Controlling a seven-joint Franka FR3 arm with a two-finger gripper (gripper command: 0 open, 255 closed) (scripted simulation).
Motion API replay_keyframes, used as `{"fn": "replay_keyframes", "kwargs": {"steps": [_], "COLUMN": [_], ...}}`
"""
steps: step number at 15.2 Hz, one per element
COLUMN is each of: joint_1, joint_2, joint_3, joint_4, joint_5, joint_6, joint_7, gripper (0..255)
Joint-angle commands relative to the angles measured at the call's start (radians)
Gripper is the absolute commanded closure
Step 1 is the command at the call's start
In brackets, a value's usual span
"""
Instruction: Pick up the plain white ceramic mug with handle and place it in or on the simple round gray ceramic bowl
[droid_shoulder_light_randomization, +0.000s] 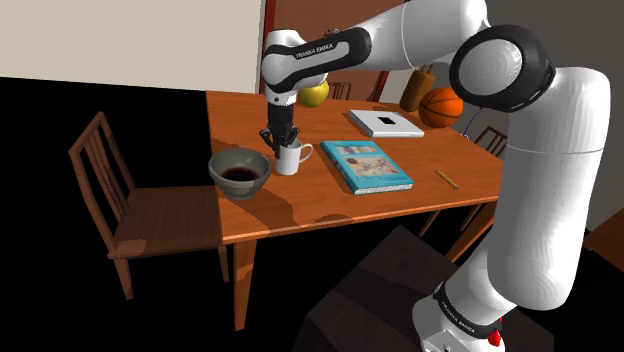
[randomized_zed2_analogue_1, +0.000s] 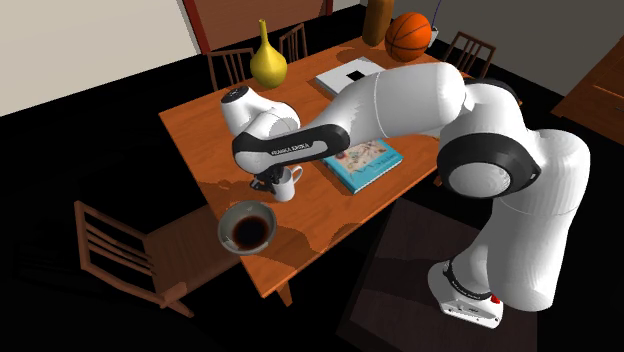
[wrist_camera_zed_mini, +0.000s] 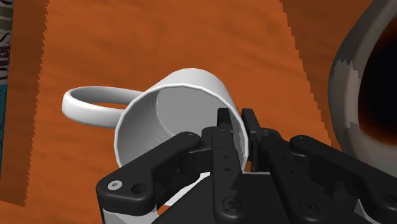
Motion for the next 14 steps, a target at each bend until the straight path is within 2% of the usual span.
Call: {"fn": "replay_keyframes", "kwargs": {"steps": [1,14], "joint_1": [0.000,0.000], "joint_2": [-0.011,-0.058], "joint_3": [0.000,0.002], "joint_4": [0.010,0.118], "joint_5": [0.001,0.004], "joint_6": [-0.021,-0.175], "joint_7": [0.000,0.000], "gripper": [255,255]}}
